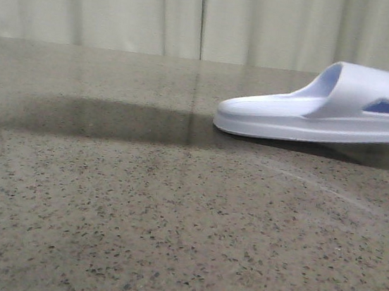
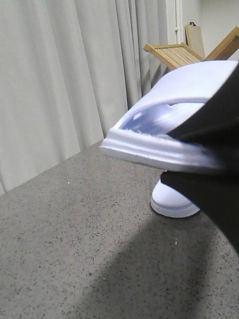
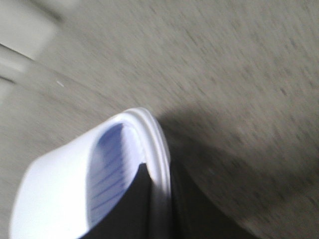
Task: Insert blue slippers together front up
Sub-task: 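Raise both held slippers and bring them toward each other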
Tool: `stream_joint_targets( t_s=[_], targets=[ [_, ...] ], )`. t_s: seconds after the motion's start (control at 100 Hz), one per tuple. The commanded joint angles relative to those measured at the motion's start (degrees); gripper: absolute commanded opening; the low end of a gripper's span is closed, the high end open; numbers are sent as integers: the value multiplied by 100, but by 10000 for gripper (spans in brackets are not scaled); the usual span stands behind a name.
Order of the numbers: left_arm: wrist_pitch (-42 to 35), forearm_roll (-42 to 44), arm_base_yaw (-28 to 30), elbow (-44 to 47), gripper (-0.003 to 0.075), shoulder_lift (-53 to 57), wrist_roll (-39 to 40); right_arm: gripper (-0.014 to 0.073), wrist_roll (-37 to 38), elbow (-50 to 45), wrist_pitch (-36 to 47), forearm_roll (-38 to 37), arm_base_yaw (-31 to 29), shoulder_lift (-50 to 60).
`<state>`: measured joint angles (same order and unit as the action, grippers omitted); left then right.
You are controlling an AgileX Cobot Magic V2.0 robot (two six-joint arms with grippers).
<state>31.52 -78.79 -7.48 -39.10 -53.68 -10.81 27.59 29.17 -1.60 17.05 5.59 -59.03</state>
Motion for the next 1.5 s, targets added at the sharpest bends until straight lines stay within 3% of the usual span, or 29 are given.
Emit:
stream_joint_targets(
  t_s=[0.0, 0.19, 0.36, 0.63, 0.86, 1.13, 1.49],
  targets=[
    [18, -312, -37, -154, 29, 83, 6, -107, -3, 274, 883, -15, -1, 312],
    [18, -316, -37, -154, 29, 83, 6, -107, -3, 494, 1626, -15, -1, 774],
    [18, -325, -37, -154, 29, 83, 6, -106, -3, 805, 1543, -15, -1, 1234],
    [18, -325, -37, -154, 29, 83, 6, -107, -3, 1226, 160, 0, -1, 1884],
    [31, -325, -37, -154, 29, 83, 6, -107, -3, 1237, -1093, 501, -1, 2097],
    [353, -325, -37, -154, 29, -37, 6, -107, -40, 1237, -1695, 954, -1, 2097],
    [617, -325, -37, -154, 29, -117, -41, -107, -1528, 1237, -2211, 2603, 7, 2097]
  ],
)
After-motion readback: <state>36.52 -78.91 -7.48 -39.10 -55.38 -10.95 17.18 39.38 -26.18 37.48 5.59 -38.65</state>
